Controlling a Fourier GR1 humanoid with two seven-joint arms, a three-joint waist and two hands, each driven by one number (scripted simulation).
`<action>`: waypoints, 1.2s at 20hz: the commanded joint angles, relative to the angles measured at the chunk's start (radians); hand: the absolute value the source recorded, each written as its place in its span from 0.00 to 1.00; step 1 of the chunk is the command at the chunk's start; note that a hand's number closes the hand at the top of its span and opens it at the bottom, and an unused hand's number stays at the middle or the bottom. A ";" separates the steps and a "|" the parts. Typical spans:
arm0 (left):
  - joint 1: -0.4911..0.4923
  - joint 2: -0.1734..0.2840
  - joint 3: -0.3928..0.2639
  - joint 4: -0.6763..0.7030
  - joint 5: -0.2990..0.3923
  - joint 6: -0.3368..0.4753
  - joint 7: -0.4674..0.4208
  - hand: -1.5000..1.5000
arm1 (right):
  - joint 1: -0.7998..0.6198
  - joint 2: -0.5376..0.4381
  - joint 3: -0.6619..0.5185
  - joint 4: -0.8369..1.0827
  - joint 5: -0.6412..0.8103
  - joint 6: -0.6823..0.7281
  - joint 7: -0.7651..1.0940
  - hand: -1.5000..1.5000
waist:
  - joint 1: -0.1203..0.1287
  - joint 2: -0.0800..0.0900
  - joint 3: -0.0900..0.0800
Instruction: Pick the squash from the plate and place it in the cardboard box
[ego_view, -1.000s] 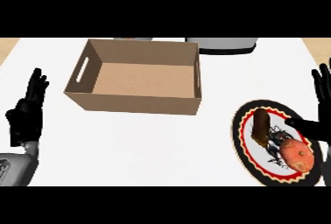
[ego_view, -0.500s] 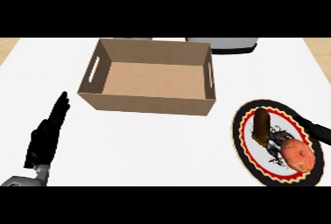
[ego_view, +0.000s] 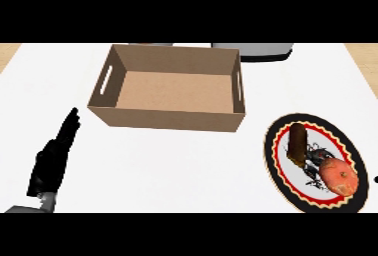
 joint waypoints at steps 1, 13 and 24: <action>-0.008 0.010 0.019 0.014 0.007 -0.015 -0.004 0.50 | 0.032 -0.165 0.060 -0.054 0.043 0.163 0.146 0.00 | 0.006 0.003 -0.001; -0.002 -0.051 -0.001 -0.044 -0.060 0.004 0.060 0.50 | 0.013 -0.118 0.209 -0.285 0.095 0.334 0.569 0.00 | 0.009 0.001 0.003; 0.003 -0.051 0.084 -0.077 -0.088 -0.078 0.072 0.50 | -0.028 0.020 0.186 -0.195 0.252 0.435 0.614 0.00 | 0.006 0.001 0.003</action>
